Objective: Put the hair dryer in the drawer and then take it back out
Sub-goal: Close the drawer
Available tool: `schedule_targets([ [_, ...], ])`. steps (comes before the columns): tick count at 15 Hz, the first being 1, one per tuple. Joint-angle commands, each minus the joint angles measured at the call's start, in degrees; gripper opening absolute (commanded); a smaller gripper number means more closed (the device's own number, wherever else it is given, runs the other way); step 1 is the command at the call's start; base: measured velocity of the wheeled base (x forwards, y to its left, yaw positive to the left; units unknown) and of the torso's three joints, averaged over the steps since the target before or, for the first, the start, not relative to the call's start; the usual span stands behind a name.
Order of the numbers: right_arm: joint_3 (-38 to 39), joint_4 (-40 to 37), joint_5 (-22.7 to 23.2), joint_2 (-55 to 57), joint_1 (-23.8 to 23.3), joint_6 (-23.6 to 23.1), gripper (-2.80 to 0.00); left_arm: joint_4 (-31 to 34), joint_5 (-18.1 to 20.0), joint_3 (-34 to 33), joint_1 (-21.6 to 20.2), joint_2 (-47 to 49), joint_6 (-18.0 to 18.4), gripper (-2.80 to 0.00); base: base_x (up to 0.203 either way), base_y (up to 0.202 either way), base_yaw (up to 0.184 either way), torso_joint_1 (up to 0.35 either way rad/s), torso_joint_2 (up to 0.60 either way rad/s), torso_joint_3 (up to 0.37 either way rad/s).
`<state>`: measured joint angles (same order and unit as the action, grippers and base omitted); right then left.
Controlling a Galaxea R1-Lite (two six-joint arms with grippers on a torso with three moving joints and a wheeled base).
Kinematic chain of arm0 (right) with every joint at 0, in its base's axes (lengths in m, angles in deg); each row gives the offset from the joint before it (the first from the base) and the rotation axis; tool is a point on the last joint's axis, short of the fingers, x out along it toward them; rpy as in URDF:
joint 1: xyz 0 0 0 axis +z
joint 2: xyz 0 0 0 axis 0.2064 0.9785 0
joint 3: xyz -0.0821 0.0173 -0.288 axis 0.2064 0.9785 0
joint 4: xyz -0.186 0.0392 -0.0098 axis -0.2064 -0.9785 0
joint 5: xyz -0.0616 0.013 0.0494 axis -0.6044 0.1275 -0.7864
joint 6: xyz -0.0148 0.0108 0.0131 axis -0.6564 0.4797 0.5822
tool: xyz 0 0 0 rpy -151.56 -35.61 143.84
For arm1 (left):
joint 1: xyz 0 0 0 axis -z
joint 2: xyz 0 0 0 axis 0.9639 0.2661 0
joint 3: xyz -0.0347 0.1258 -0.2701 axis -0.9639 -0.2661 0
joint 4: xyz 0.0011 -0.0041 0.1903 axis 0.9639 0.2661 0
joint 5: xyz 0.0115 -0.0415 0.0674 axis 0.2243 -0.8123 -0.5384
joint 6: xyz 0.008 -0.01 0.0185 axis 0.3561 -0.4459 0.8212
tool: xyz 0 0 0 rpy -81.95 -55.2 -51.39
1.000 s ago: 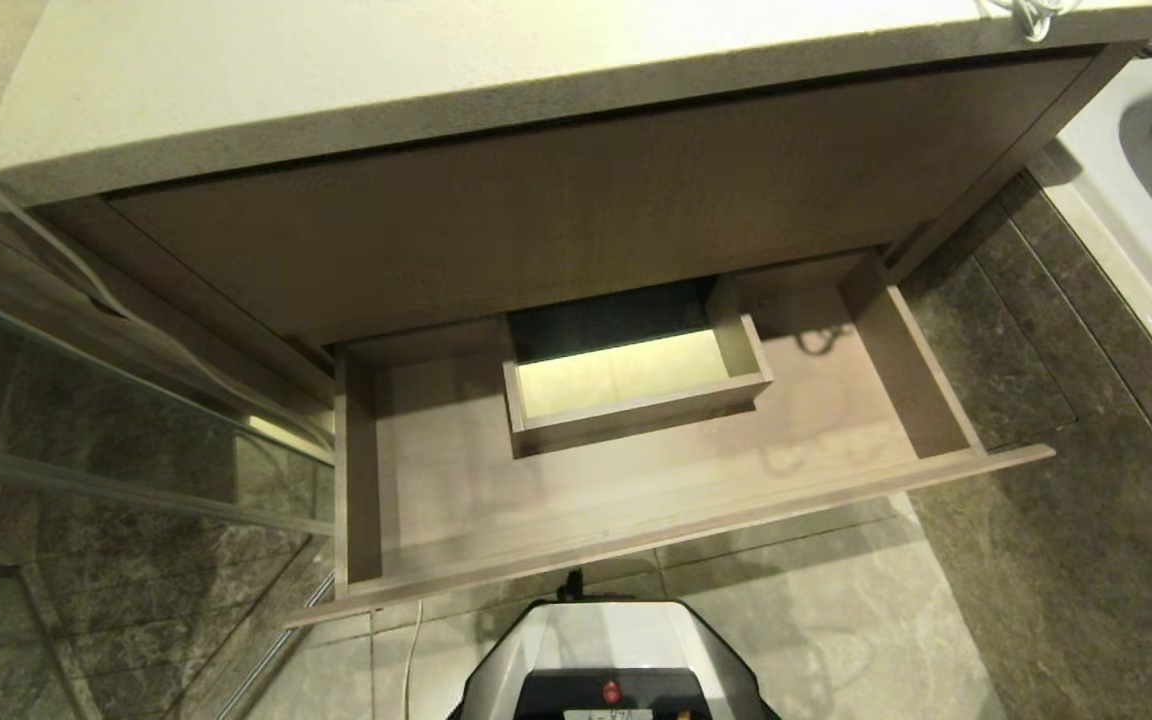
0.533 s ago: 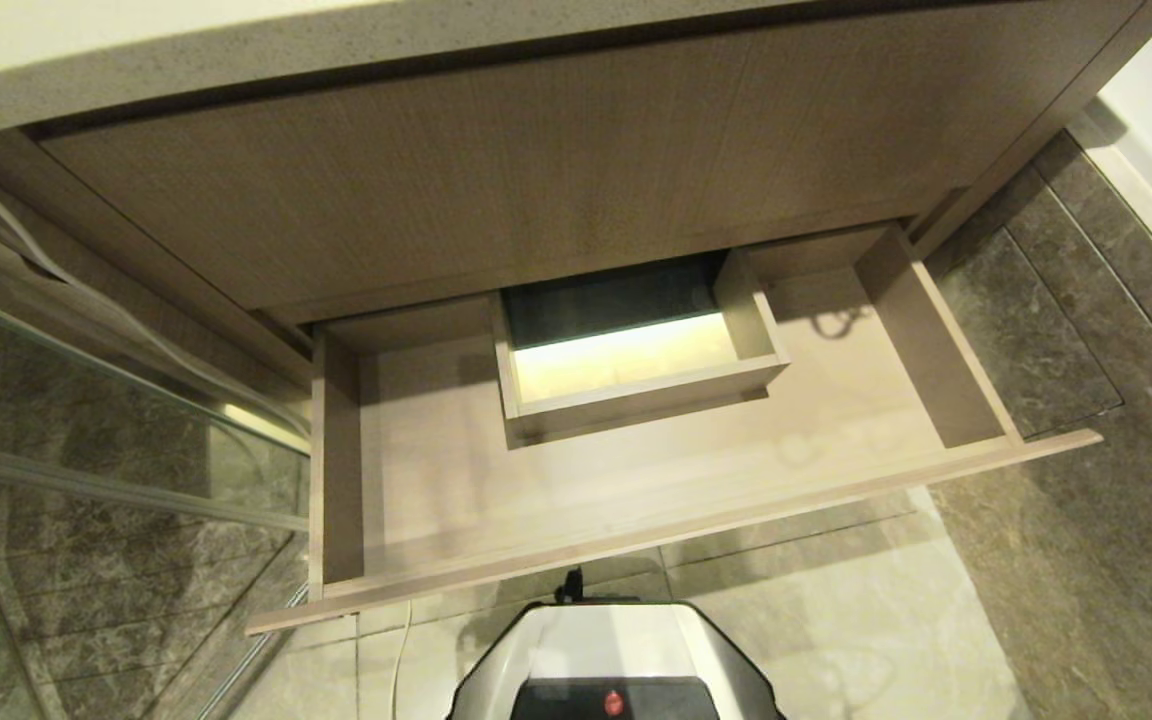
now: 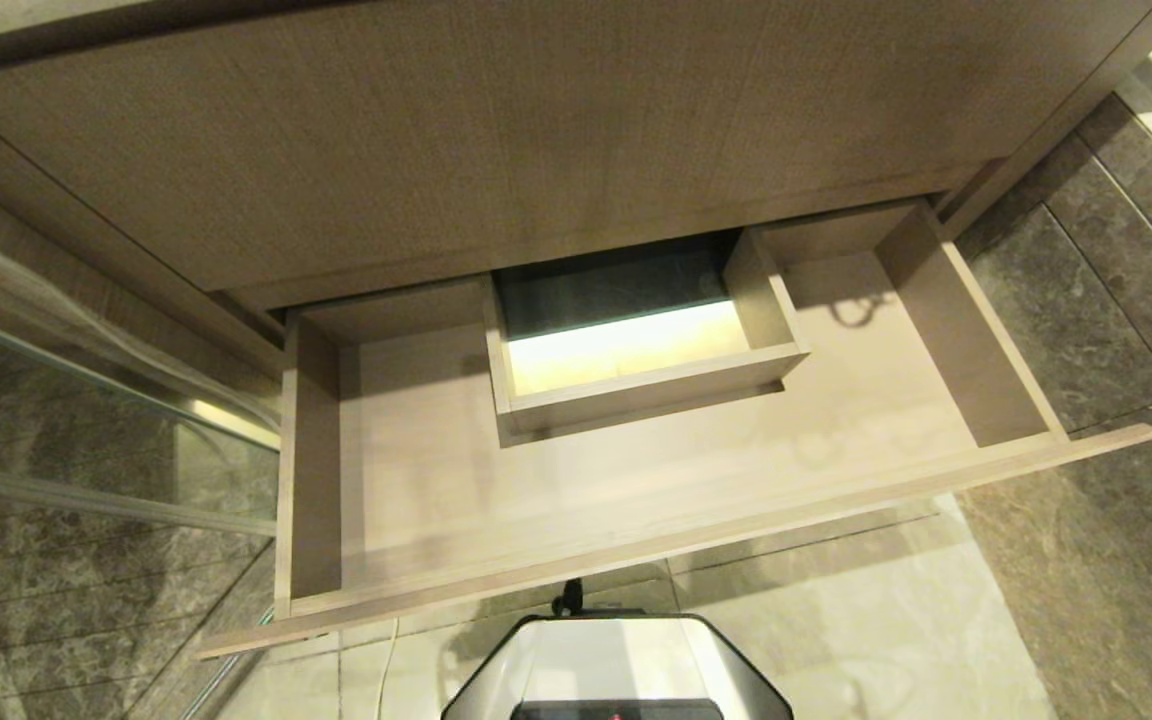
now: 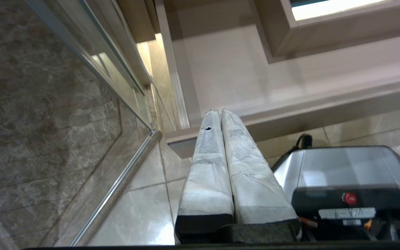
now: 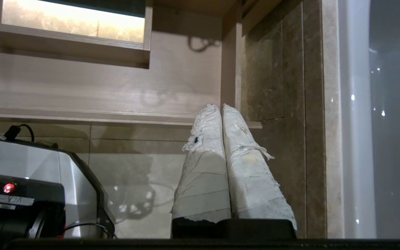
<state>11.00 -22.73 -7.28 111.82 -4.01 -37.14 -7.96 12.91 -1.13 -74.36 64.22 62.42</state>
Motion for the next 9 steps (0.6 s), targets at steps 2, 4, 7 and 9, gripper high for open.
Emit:
schedule_targets([
  [2,0.6,-0.1,0.1,0.1,0.0,-0.1,-2.80,-0.1,0.0,-0.1,0.0,0.0,0.0,-2.80,0.000,0.000,0.000,-0.030,0.40,0.338],
  [4,0.8,-0.1,0.1,0.1,0.0,-0.1,-2.80,-0.1,0.0,-0.1,0.0,0.0,0.0,-2.80,0.000,0.000,0.000,-0.023,0.36,0.352],
  [7,1.2,-0.1,0.1,0.0,0.0,-0.2,-2.80,-0.1,0.0,0.0,0.0,0.0,0.0,-2.80,0.000,0.000,0.000,-0.032,0.38,0.354],
  [9,1.3,-0.1,0.1,-0.2,0.0,-0.2,-2.80,-0.1,0.0,-0.1,0.0,0.0,0.0,-2.80,0.000,0.000,0.000,-0.055,0.40,0.350],
])
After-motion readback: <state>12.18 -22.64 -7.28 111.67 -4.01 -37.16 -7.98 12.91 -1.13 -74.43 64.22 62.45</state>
